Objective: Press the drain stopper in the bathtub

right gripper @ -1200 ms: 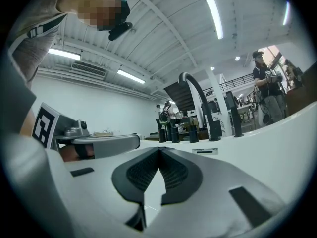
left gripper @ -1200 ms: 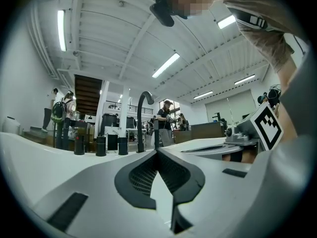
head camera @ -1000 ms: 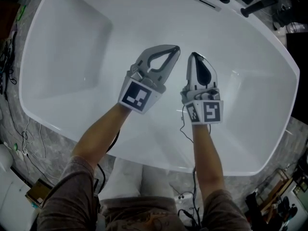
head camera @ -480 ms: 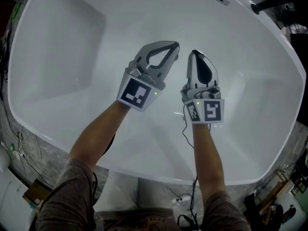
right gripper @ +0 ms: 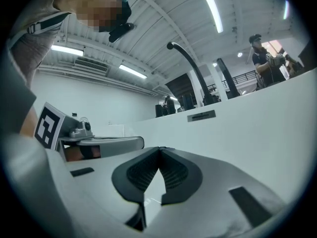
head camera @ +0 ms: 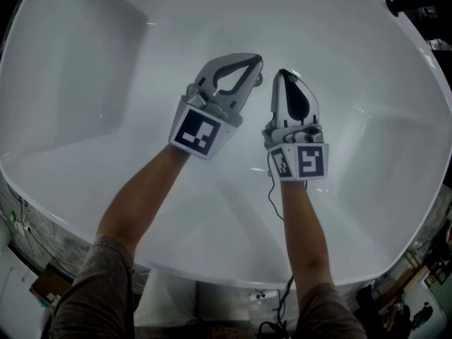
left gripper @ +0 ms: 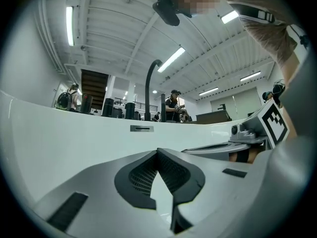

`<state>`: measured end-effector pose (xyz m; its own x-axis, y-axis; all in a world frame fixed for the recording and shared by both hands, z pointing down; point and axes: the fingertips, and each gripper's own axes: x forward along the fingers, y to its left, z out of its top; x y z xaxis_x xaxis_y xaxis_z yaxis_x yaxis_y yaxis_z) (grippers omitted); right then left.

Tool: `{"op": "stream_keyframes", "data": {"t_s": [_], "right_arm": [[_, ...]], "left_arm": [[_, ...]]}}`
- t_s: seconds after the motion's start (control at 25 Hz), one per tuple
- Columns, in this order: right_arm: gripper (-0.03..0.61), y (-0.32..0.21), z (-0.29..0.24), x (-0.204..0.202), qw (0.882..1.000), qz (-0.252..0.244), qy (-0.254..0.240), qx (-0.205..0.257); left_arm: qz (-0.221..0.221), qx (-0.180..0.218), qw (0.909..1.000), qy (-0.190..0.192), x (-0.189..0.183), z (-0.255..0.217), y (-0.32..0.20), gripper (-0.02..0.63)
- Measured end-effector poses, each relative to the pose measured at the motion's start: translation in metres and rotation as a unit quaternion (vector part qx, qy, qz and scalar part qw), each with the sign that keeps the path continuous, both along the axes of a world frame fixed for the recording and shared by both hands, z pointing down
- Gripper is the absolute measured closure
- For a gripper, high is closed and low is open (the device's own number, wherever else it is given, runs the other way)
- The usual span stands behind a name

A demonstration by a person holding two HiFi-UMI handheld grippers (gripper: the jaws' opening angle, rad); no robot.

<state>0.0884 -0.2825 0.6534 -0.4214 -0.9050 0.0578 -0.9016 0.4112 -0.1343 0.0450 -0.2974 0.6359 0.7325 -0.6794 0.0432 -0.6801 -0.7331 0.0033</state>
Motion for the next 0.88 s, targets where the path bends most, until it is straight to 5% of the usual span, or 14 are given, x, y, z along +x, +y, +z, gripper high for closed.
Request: {"op": "stream_keyframes", "data": {"t_s": [0.88], "right_arm": [[0.574,-0.023,0.126,0.002,0.997,-0.018,0.014,-0.071]], "left_arm": [[-0.011,-0.015,0.9998,0.010,0.007,0.081,-0.025,0.612]]}}
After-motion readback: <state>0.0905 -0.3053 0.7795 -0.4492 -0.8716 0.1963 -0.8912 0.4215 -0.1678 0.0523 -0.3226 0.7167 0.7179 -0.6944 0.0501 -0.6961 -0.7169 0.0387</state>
